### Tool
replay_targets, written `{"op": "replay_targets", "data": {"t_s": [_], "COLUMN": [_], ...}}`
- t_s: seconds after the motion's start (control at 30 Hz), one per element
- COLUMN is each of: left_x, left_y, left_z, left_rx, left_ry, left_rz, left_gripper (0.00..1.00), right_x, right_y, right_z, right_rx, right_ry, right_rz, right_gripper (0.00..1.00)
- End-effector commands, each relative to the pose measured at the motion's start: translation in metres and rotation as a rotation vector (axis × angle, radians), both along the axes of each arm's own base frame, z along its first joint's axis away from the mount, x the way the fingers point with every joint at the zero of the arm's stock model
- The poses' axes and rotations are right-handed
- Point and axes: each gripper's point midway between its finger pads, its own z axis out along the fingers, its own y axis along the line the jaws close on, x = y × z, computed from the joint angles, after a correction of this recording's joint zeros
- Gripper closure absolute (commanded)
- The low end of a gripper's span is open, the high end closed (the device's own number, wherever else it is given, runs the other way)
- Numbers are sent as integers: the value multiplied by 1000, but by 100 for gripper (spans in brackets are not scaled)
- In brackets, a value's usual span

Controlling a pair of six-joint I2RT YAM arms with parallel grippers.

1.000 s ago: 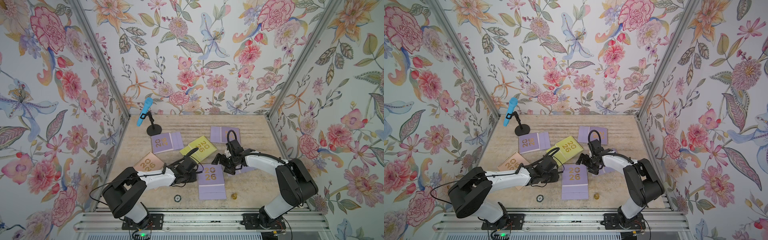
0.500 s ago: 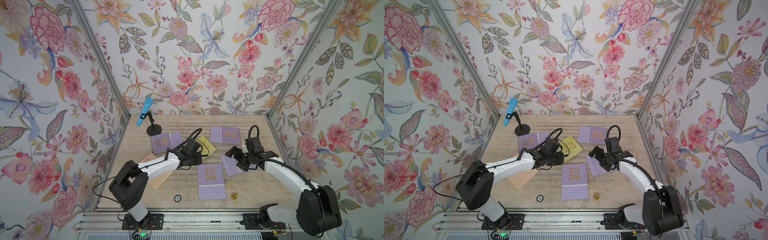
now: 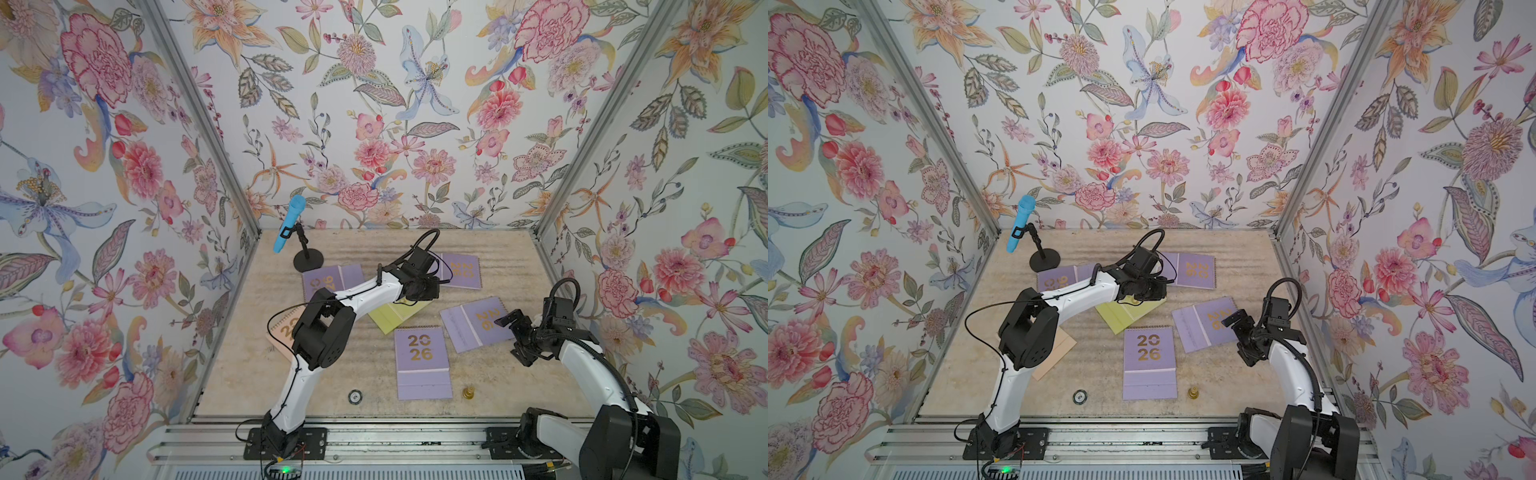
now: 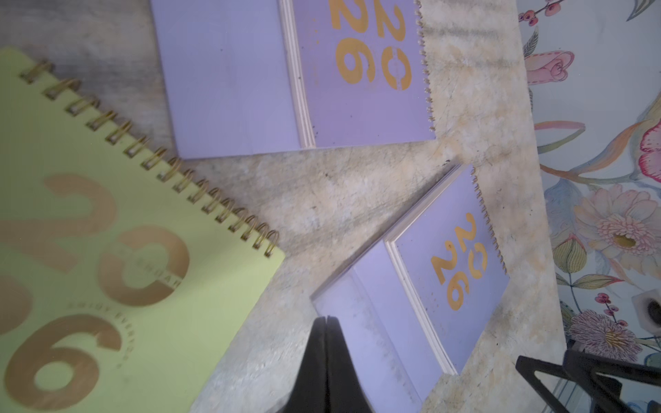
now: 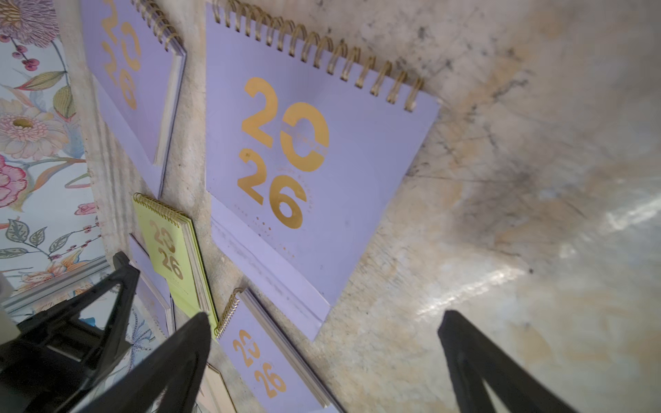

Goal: Stack the calendars
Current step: Pick up the calendar at the center of the board.

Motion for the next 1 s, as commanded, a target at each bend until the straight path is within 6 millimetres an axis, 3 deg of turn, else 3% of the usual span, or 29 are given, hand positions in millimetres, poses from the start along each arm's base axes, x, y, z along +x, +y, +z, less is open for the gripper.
{"op": "replay_targets", "data": {"t_s": [0.0,0.17,0.33,0.6,0.97], "left_x": [-2,5,6,6,-17], "left_y": [-28,-60,-79,-91,-96], "left_z": [-13,-26,-40,-60,-93], "left_rx": [-36,-86,-138,-178,-157], "left_ry": [49,76,113,147,222], "left_rz": [-56,-83,-93,-91,-121], "left_gripper": [100,100,100,100,100], "right_x": [-11,-13,-12,-8,14], "right_y": [0,-3,-1,6,25], "right_z": [-5,-13,-16,-26,-50], "right_rx": [30,56,94,151,234], "right_ry": [27,45,35,23,21], "right_rz": [8,5,-9,-29,-34], "right_gripper": [1,1,1,1,1]}}
